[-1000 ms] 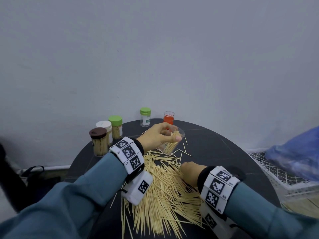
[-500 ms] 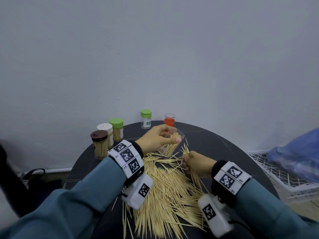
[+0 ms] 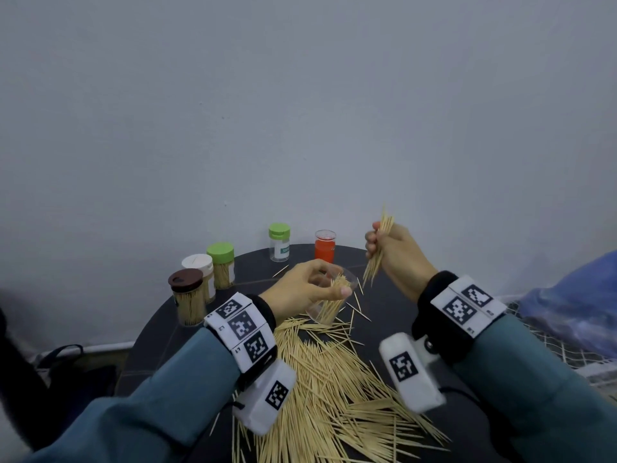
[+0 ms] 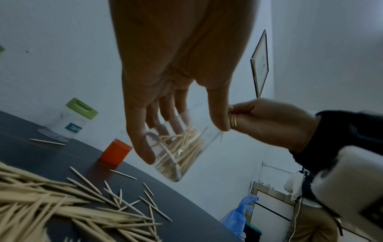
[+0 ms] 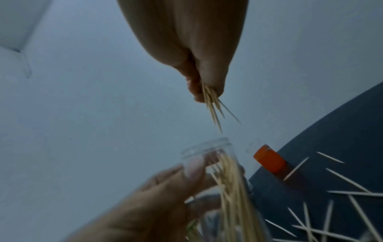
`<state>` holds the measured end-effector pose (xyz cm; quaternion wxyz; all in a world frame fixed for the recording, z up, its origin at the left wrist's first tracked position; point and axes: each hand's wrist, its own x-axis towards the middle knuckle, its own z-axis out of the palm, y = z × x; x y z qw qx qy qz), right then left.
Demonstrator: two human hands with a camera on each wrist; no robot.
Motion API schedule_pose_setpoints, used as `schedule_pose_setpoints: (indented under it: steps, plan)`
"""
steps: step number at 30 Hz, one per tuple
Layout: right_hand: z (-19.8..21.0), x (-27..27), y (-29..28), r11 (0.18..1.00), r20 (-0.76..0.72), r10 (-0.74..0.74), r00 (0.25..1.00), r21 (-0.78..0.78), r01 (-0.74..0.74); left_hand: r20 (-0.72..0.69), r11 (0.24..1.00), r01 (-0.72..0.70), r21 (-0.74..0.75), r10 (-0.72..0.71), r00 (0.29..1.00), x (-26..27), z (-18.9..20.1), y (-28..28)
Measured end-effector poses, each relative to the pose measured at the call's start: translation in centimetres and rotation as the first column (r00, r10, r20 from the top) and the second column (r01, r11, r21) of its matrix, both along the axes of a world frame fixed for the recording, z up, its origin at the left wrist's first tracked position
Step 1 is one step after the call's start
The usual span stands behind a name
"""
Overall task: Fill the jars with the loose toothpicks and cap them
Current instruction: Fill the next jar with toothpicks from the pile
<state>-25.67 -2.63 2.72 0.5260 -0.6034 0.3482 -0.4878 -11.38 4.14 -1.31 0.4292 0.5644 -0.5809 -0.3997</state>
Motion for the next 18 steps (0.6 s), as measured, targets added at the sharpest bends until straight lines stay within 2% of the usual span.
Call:
schedule_pose_setpoints:
  steps: [6, 13, 18]
  plan:
    - [1.3, 1.7, 0.8, 0.995, 0.146, 0.066, 0.987, -0.087, -0.054, -0.055, 1.0, 0.006, 0.003, -0.006, 0.998, -0.1, 0.1, 0.1]
    - [-2.5, 2.1, 2.3, 0.973, 0.063, 0.221, 0.973, -0.079, -0.216, -0.144, 1.0, -0.005, -0.025, 0.002, 0.99, -0.2, 0.3, 0.3]
    - [-3.4, 1.5, 2.5, 0.956, 0.075, 0.282, 0.956, -0.107, -0.274, -0.116, 1.0, -0.021, -0.018, 0.019, 0.993, 0.0, 0.2, 0.4]
